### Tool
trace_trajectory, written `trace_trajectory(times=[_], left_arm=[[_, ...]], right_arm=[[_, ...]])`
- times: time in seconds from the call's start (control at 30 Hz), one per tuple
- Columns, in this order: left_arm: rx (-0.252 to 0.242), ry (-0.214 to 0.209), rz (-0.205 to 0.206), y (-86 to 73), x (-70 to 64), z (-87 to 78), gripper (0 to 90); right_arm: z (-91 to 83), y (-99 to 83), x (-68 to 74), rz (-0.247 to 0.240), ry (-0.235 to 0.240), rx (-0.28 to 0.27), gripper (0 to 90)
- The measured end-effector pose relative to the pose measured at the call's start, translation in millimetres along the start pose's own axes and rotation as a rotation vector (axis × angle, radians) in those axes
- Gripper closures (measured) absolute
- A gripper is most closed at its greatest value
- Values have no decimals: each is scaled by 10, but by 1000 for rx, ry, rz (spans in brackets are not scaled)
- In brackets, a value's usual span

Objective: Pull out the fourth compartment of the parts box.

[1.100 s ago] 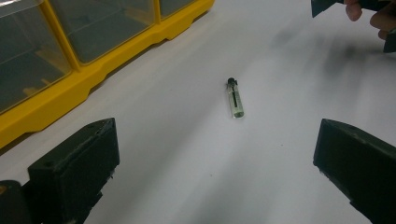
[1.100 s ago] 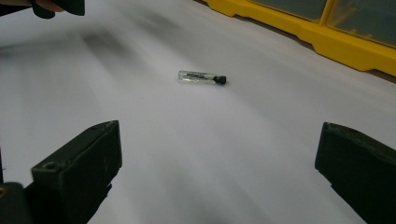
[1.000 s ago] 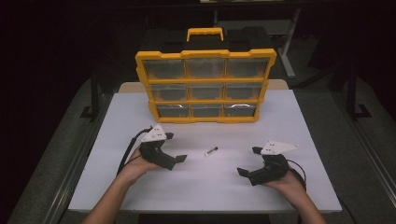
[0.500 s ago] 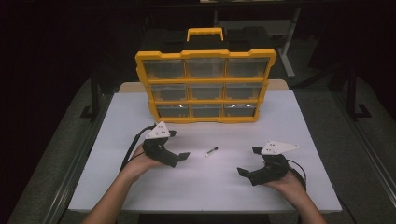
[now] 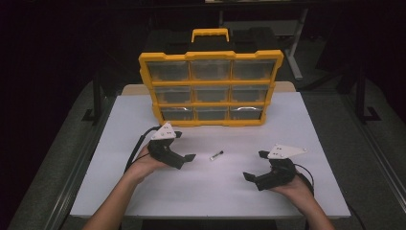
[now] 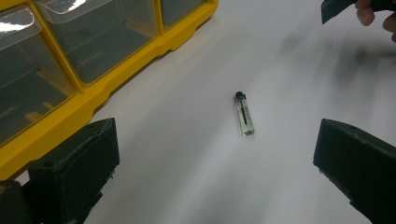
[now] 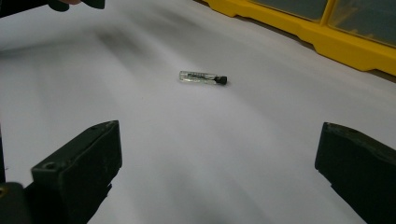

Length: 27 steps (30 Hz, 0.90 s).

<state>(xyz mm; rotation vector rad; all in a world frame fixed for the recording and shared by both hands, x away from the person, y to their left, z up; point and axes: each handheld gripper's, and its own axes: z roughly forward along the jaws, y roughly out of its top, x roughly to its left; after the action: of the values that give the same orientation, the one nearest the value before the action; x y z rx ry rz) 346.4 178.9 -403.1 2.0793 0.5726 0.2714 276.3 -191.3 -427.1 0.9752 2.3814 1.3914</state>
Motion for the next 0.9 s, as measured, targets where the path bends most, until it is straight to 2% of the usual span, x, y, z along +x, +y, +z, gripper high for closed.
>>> trace_trajectory(times=[0.4, 0.9], left_arm=[[1, -1, -9, 36, 26, 58, 1], [-8, 5, 13, 143, 72, 113, 1]], right_arm=[[2, -1, 0, 0, 1, 0, 1], [-2, -2, -1, 3, 2, -1, 1]])
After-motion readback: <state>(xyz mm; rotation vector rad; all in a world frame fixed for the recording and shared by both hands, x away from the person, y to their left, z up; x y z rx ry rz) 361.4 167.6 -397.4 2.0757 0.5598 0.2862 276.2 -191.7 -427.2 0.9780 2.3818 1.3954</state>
